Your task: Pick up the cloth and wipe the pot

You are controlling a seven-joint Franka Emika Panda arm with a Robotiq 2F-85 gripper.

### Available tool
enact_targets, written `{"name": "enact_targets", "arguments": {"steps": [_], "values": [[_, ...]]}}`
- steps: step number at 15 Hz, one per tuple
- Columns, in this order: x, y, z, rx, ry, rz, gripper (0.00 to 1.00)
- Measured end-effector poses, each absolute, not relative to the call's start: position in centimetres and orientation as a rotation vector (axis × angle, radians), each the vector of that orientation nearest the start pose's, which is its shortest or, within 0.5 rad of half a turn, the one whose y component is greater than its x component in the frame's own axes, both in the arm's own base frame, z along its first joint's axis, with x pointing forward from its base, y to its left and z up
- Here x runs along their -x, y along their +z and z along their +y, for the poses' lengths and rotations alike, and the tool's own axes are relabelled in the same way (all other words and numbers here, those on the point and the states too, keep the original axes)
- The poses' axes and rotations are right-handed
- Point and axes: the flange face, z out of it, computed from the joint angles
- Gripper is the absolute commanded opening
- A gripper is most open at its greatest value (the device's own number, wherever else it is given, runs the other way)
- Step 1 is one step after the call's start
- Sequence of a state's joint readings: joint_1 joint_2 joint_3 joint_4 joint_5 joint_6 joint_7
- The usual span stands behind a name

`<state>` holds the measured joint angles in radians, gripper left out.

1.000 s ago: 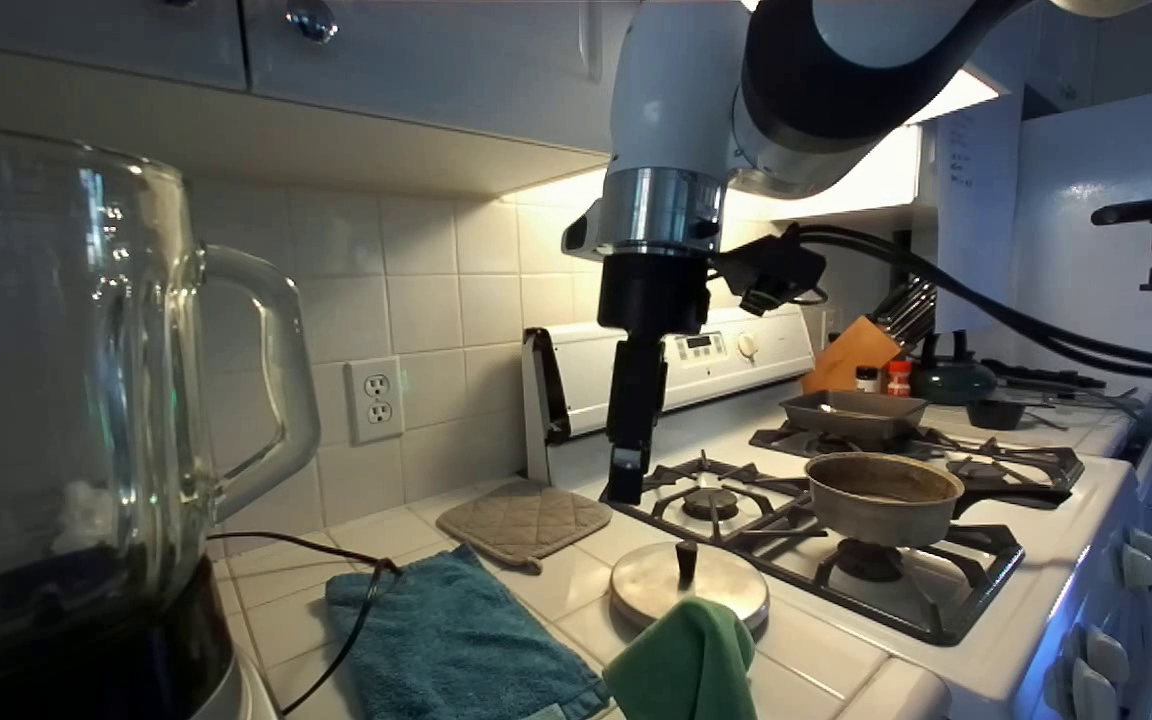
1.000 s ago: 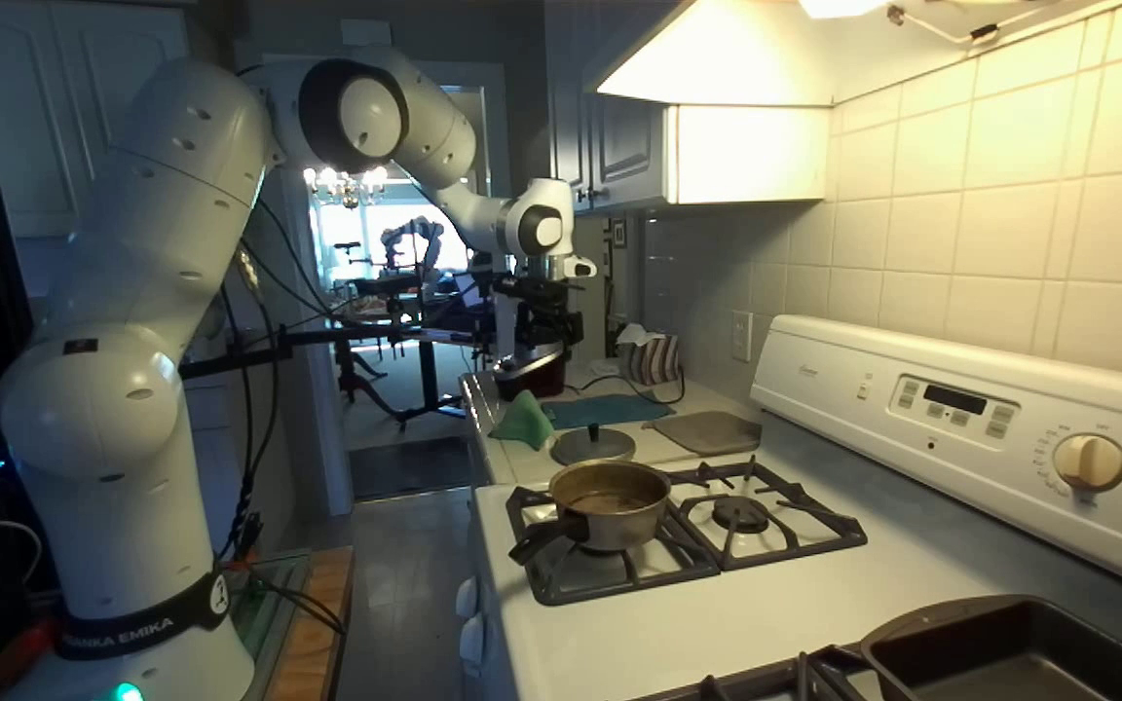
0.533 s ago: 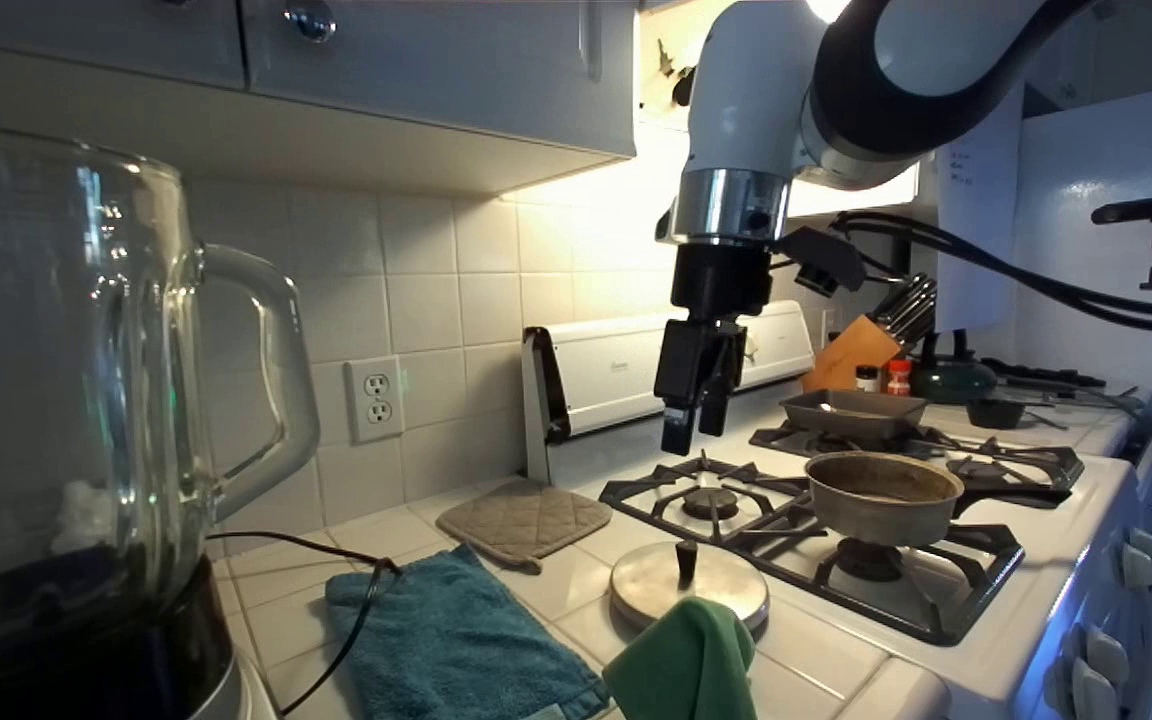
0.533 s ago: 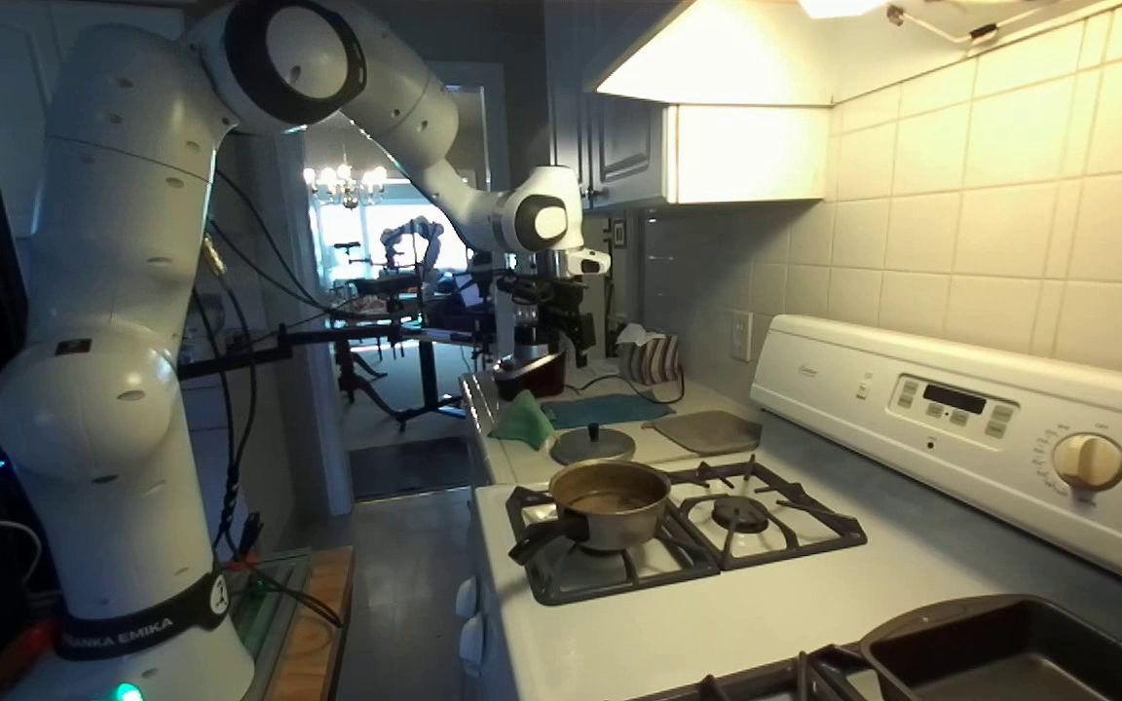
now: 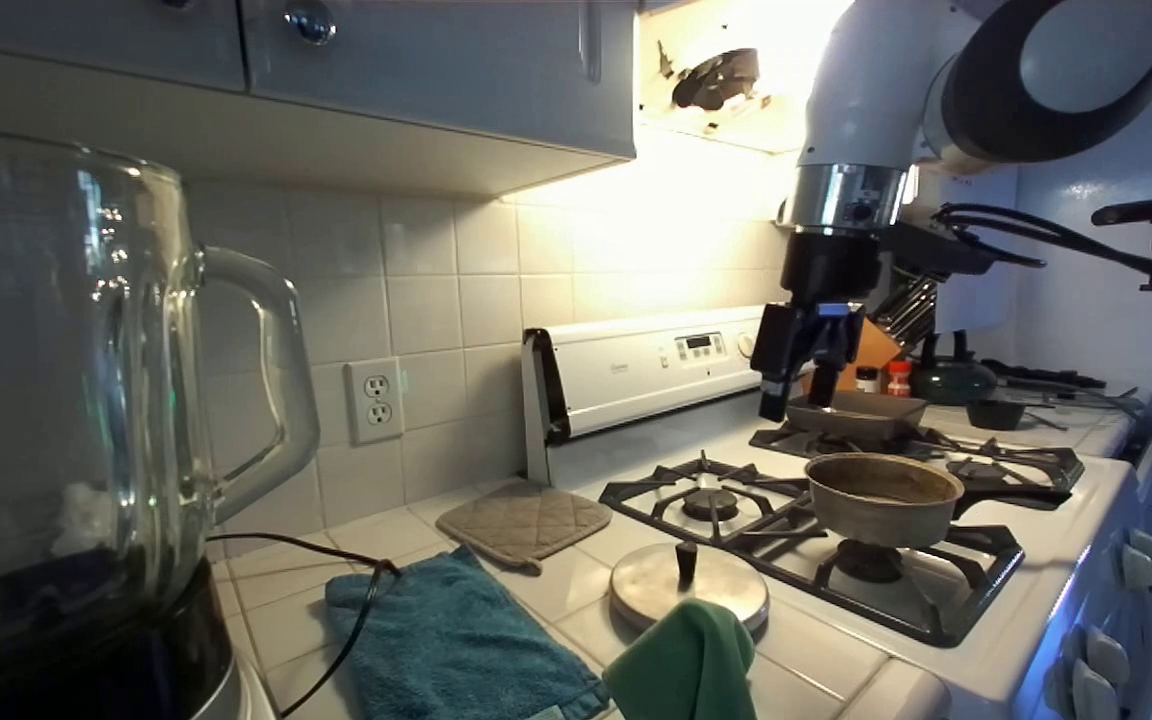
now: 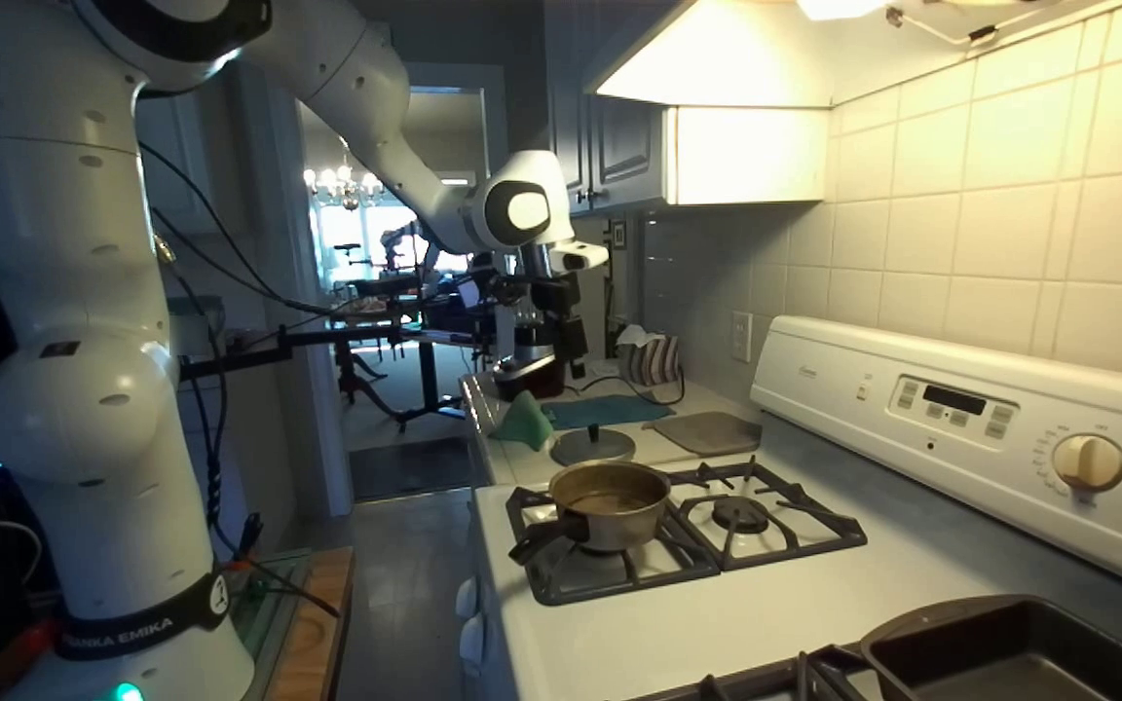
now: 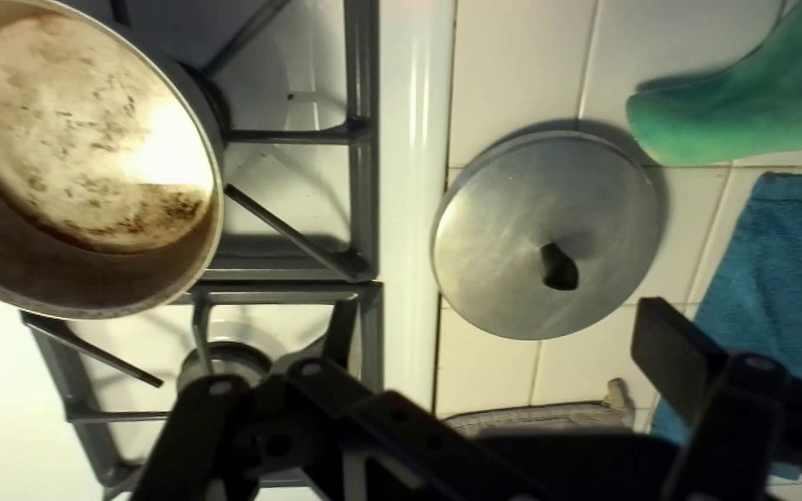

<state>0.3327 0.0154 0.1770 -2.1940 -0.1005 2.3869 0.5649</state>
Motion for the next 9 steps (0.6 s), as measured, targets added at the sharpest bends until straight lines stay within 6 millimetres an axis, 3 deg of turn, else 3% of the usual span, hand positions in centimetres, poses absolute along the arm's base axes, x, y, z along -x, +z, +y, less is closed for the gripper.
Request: {"name": "enact_targets", "arguments": {"steps": [4,9], "values": [[-46.0,39.8,23.9,3.13,-0.321,0.117,1.0],[-44.2,40.0,22.2,3.144,-0.342,0.218,1.0]]}}
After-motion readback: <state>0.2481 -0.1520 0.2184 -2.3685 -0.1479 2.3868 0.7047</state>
